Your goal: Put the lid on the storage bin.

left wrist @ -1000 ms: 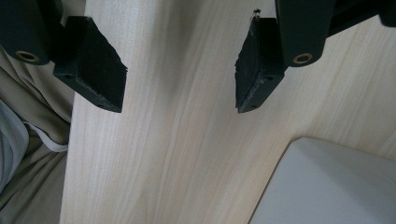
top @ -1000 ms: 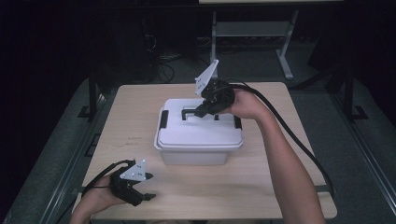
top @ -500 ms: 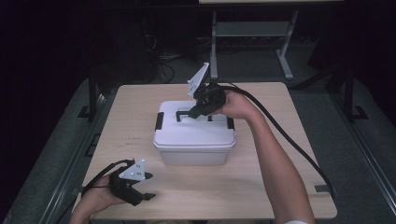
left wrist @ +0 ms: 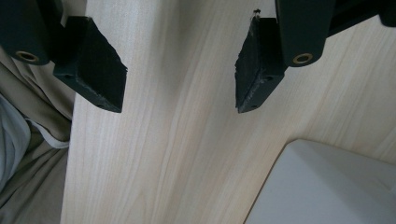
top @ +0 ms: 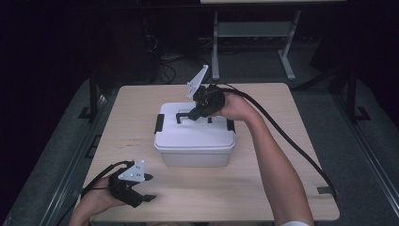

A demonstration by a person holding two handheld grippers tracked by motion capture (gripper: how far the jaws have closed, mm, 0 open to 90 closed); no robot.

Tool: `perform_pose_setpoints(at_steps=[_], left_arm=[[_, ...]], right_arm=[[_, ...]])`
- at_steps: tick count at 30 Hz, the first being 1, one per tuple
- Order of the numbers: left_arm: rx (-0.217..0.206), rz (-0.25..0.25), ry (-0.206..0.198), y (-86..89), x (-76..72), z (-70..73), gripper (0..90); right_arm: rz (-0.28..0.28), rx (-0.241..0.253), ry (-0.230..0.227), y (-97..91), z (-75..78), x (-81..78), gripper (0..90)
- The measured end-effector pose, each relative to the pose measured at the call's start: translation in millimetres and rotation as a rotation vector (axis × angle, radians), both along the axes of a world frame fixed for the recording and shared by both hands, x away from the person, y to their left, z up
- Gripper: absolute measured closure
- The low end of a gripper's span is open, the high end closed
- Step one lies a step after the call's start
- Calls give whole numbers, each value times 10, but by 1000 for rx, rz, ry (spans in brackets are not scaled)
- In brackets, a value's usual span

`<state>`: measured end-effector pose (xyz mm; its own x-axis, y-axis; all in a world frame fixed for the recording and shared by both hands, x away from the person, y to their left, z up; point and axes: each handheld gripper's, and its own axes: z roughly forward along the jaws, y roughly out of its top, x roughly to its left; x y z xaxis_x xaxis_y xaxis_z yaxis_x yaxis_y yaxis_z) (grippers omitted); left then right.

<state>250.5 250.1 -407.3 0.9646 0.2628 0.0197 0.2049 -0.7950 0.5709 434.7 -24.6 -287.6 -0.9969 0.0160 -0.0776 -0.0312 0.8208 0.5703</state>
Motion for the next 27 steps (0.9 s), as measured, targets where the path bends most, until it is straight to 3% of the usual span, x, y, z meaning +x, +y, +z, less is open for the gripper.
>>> perform_pose_setpoints(at_steps=[21,27], left_arm=[[5,3,0,13,-4,3,335],[11,0,1,1,-5,17,335]], right_arm=[[-14,1,33,-7,-78,23,830],[-16,9,58,-10,-62,-12,707]])
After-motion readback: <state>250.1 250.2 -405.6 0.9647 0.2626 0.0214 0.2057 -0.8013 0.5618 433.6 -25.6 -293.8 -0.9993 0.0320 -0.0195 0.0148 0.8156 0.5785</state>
